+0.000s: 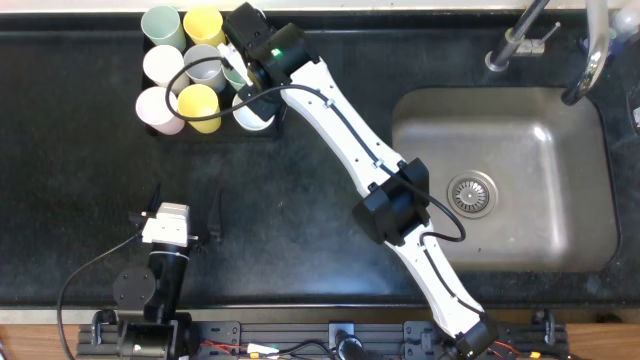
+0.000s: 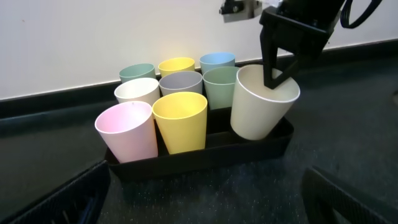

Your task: Store Cups

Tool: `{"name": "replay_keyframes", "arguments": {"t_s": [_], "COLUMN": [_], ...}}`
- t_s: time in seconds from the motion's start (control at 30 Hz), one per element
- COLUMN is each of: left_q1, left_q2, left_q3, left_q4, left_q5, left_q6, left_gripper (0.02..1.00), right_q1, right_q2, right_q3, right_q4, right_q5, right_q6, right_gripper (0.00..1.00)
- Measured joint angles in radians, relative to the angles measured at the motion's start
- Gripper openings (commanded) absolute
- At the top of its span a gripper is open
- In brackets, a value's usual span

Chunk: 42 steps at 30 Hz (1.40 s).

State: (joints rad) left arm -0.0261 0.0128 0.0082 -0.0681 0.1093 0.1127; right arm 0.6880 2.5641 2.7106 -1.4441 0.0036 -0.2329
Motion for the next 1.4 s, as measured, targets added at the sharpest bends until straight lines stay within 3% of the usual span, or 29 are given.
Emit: {"name": "replay_keyframes", "arguments": {"t_s": [0.63, 0.67, 0.7, 0.73, 0.8, 0.9, 1.4], "left_q1": [0.000, 0.000, 0.000, 0.000, 0.000, 0.000, 0.000], "left_q2": [0.000, 0.000, 0.000, 0.000, 0.000, 0.000, 0.000], "left_q3": [0.000, 0.000, 0.000, 0.000, 0.000, 0.000, 0.000], "left_q4": [0.000, 0.000, 0.000, 0.000, 0.000, 0.000, 0.000], "left_q5": [0.000, 0.000, 0.000, 0.000, 0.000, 0.000, 0.000], "left_q6": [0.000, 0.000, 0.000, 0.000, 0.000, 0.000, 0.000], "left_gripper": [0.998, 0.998, 0.998, 1.000, 0.998, 0.998, 0.998], "right_q1": [0.000, 0.000, 0.000, 0.000, 0.000, 0.000, -0.003], "right_q2": [0.000, 0.000, 0.000, 0.000, 0.000, 0.000, 0.000], "right_q3": [-0.059, -0.059, -0.059, -0.059, -0.059, -0.059, -0.042], "right_q4": [-0.006, -0.005, -0.005, -0.002, 0.005, 0.007, 0.006], "right_q5": [0.000, 0.000, 0.000, 0.000, 0.000, 0.000, 0.027], "right_q6": [-0.015, -0.016, -0.017, -0.016, -0.014, -0.023, -0.019], "right_gripper": [0.045, 0.069, 0.159, 0.283, 0.693, 0.996, 0.998]}}
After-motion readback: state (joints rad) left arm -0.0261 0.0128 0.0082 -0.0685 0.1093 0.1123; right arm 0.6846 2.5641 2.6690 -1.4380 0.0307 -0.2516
